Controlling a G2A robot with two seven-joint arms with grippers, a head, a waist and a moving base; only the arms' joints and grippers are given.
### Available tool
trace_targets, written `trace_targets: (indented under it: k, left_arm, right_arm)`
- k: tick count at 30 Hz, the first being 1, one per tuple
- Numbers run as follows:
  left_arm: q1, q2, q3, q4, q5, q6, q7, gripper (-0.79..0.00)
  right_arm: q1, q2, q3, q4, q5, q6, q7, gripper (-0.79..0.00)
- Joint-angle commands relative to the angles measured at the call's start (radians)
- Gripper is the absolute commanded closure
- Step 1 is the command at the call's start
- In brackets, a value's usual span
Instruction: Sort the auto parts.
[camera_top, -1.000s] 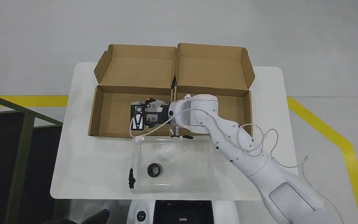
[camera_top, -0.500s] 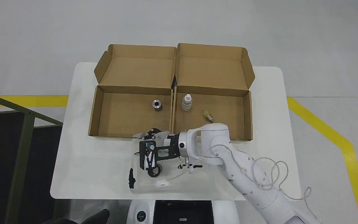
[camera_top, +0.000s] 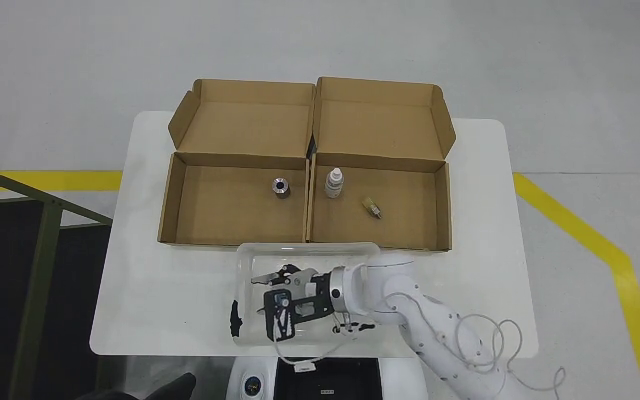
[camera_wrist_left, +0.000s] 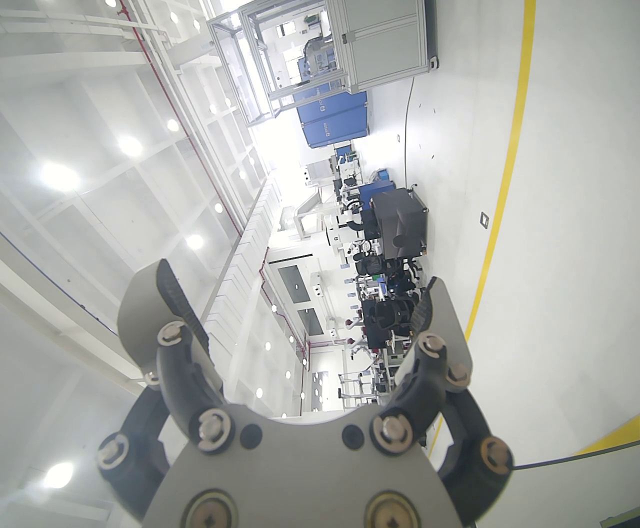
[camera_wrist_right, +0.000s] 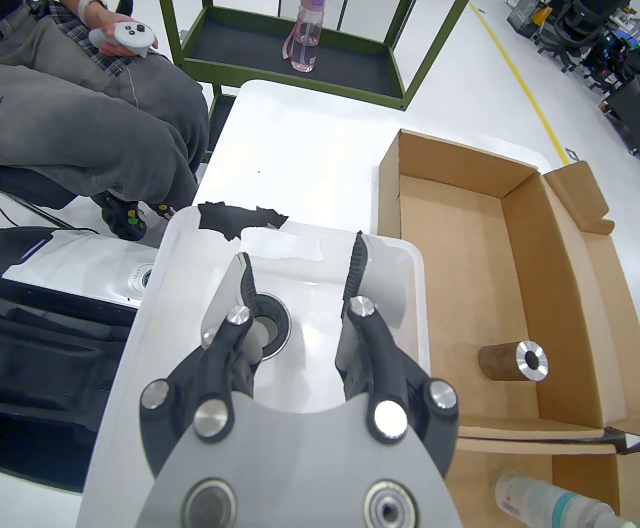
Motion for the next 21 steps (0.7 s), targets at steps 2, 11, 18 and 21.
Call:
trace_targets:
  k: [2,11,18,21]
  left_arm:
    - [0.0,0.0,0.0,0.0,0.0,0.0,0.0,-0.785]
    - [0.0,0.0,0.0,0.0,0.0,0.0,0.0,-0.785]
    - [0.0,0.0,0.0,0.0,0.0,0.0,0.0,-0.785]
    - [0.0,0.0,0.0,0.0,0.0,0.0,0.0,-0.785]
  right_arm:
    - [-0.015,0.007,-0.002,-0.002,-0.021,-0.009,-0.006,-0.348]
    - [-0.027,0.019,-0.01,0.028,-0.059,-0.001,-0.03,-0.431]
    - [-0.024,0.027,-0.016,0.052,-0.079,0.0,-0.035,-0.493]
    - [-0.019,0.029,-0.021,0.071,-0.084,0.004,-0.04,-0.533]
